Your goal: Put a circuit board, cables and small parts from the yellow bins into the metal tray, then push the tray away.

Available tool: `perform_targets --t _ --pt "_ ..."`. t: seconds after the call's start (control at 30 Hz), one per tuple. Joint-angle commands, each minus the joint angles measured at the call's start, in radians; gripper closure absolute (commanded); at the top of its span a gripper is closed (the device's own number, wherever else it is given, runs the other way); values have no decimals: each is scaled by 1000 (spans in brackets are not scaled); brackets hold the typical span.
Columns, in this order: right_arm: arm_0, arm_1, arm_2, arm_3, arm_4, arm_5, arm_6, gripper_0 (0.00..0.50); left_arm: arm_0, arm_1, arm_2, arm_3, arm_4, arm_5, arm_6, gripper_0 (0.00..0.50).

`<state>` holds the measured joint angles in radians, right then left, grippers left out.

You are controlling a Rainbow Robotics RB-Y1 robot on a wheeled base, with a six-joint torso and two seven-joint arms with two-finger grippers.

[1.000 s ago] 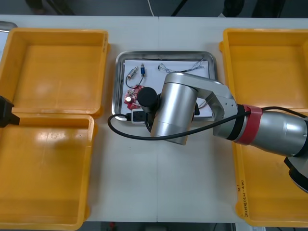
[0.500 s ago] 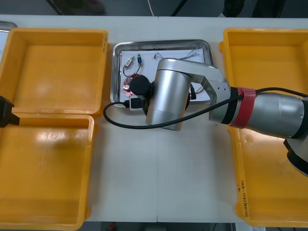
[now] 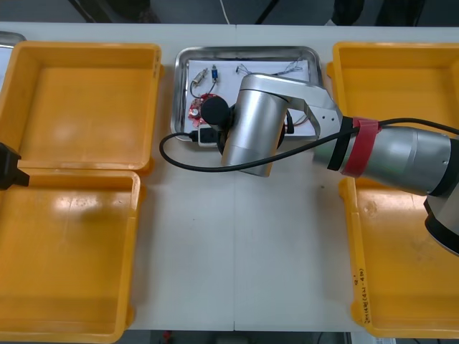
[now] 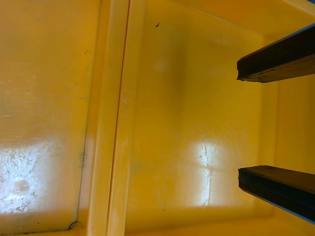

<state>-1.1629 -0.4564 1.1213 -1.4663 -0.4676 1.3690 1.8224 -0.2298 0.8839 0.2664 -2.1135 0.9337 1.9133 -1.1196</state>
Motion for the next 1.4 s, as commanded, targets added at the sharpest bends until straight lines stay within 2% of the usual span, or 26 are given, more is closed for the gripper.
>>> perform_targets --t 0.03,0.63,1.1,1.13,1.17,1.23,1.3,1.33,1.4 --pt "-74 27 5 27 12 -34 38 500 24 -10 36 -25 -9 7 -97 0" --pt "-124 53 5 219 3 -186 52 500 24 -10 36 -25 -9 7 -97 0" --pt "-132 53 5 262 9 -245 67 490 24 -10 36 -25 -9 7 -97 0" --pt "-129 53 5 262 11 -245 69 398 24 -10 36 -25 -9 7 -97 0" --pt "-129 53 5 262 11 -245 67 347 24 -10 36 -25 -9 7 -97 0" --pt "-132 53 0 262 18 -245 69 108 24 -10 36 -25 -9 7 -97 0" --pt "-129 53 -8 262 17 -245 71 25 24 -10 36 -25 -9 7 -97 0" --pt "-129 53 -14 262 15 -245 67 0 24 -10 36 -25 -9 7 -97 0" --pt "-129 53 -26 262 3 -238 64 0 24 -10 36 -25 -9 7 -97 0"
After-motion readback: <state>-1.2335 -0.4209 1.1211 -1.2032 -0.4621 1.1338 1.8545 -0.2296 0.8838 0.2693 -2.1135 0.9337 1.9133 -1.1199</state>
